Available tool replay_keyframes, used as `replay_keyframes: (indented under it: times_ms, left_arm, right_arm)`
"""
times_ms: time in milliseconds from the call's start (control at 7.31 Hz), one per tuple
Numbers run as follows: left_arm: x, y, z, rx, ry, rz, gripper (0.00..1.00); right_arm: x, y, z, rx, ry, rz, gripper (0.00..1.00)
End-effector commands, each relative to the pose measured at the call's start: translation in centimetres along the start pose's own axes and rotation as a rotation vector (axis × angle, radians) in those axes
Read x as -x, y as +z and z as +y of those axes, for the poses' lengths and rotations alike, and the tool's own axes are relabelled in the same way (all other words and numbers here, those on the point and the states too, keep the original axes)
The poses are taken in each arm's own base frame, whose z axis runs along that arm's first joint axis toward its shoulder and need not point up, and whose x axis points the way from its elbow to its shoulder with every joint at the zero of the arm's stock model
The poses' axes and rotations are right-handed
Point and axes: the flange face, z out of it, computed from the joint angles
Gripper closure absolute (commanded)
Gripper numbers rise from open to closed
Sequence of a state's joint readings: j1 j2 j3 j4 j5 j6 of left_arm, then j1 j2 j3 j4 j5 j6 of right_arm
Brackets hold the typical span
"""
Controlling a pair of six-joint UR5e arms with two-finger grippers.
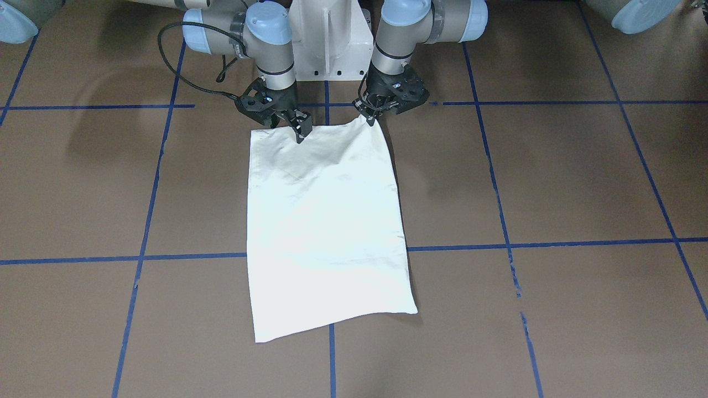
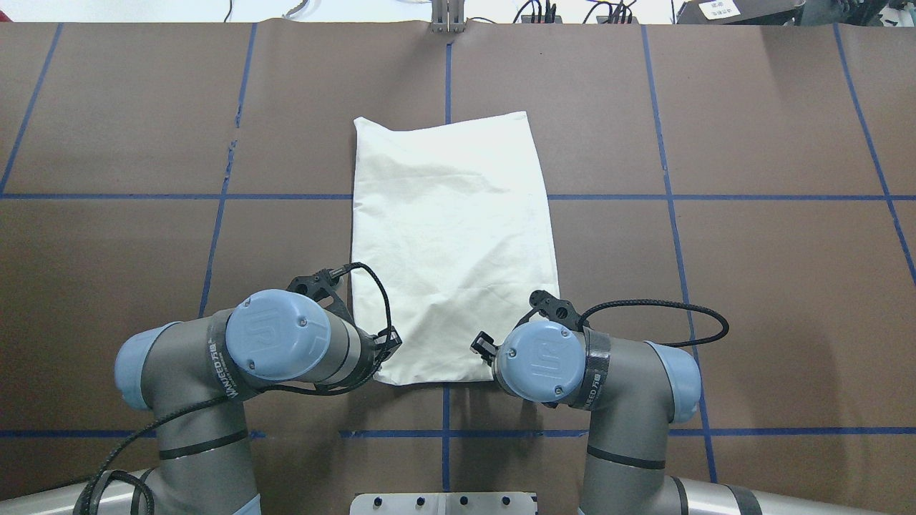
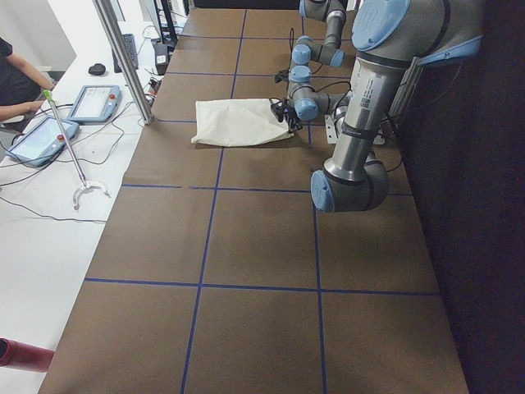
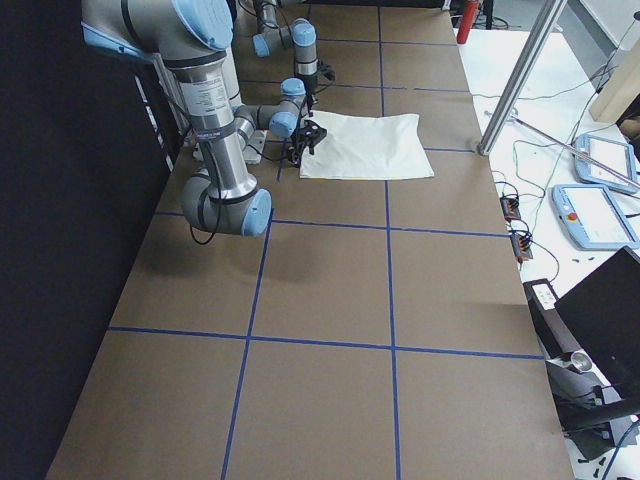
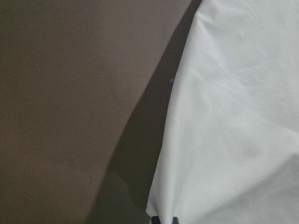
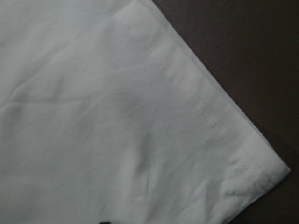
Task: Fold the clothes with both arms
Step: 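Lower both grippers and pinch the near corners of the folded shirt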
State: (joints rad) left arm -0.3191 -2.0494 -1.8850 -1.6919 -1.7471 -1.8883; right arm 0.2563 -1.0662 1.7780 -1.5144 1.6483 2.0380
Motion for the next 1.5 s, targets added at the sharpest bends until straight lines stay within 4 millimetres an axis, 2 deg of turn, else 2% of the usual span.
replay_keyframes:
  times_ms: [0, 274, 410, 821, 957, 1094, 1231, 1368]
  left_arm:
    - [0.0, 0.2, -0.1, -0.004, -0.001, -0.003, 1.0]
    - [0.1, 0.3, -0.1, -0.005, -0.001, -0.004, 1.0]
    - [0.1, 0.3, -0.1, -0.005, -0.001, -0.004, 1.0]
    - [-0.2, -0.3, 0.0, -0.002, 0.026, 0.006, 1.0]
    - [-0.3, -0.8, 0.0, 0.0, 0.028, 0.017, 1.0]
    - [-0.4, -2.9, 0.4, 0.009, 0.035, 0.05, 1.0]
    - [0.5, -4.8, 0.8, 0.02, 0.041, 0.076, 1.0]
    - [2.5, -6.5, 2.7, 0.058, 0.068, 0.088, 1.0]
  right_arm:
    - [0.2, -0.2, 0.1, 0.003, -0.001, -0.004, 0.92]
    - [0.5, -0.7, -0.2, 0.008, -0.002, -0.019, 0.97]
    - [1.4, -1.5, -0.4, 0.016, 0.004, -0.034, 1.0]
    - [2.3, -2.6, -1.1, 0.032, 0.018, -0.054, 1.0]
    - [2.5, -4.1, -1.0, 0.04, 0.021, -0.082, 1.0]
    - [1.7, -5.6, -1.2, 0.052, 0.009, -0.095, 1.0]
    - [-0.6, -7.3, 0.2, 0.091, -0.023, -0.109, 1.0]
    - [-3.1, -9.9, 2.9, 0.152, -0.066, -0.134, 1.0]
